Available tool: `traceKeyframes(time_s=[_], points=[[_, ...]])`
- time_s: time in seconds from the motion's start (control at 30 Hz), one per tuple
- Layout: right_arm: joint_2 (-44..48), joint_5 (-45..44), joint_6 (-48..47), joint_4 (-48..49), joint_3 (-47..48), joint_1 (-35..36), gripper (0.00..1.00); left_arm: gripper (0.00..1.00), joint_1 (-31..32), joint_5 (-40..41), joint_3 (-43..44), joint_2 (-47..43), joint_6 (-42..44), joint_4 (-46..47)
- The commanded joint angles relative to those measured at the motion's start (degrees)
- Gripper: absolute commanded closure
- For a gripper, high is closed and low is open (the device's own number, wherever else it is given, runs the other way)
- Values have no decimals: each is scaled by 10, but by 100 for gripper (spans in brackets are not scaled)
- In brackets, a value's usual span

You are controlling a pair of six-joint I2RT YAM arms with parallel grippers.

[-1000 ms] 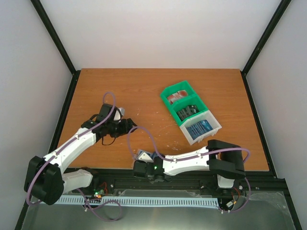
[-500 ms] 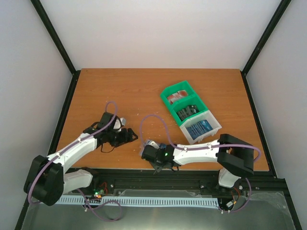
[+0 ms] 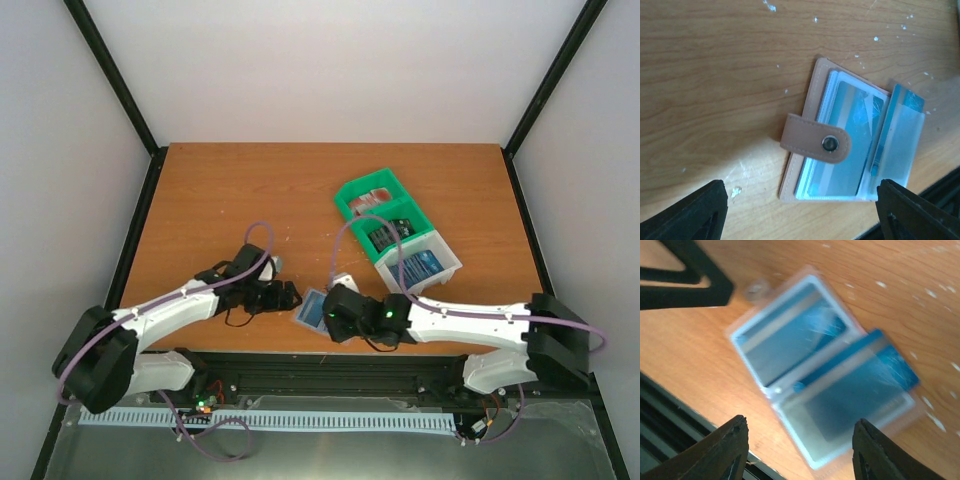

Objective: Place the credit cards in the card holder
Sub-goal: Adjust the credit card in the card holder.

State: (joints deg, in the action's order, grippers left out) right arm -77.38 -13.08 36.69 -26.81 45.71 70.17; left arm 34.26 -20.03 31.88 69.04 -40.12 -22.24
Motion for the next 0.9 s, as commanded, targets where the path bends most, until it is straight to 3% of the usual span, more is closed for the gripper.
traceKeyframes(time_s=[0.0,0.17,0.43,0.87], points=[[62,-31,170,-38,-60,-38,43,17,34,67,53,49,3,9],[154,11,253,-23,-142,-95,46,17,60,80,91,111,9,4],[167,75,279,16,-185,-137,49,31,80,121,104,165,10,4],[99,120,268,84,-180,-151,52,73,80,141,116,159,28,7]])
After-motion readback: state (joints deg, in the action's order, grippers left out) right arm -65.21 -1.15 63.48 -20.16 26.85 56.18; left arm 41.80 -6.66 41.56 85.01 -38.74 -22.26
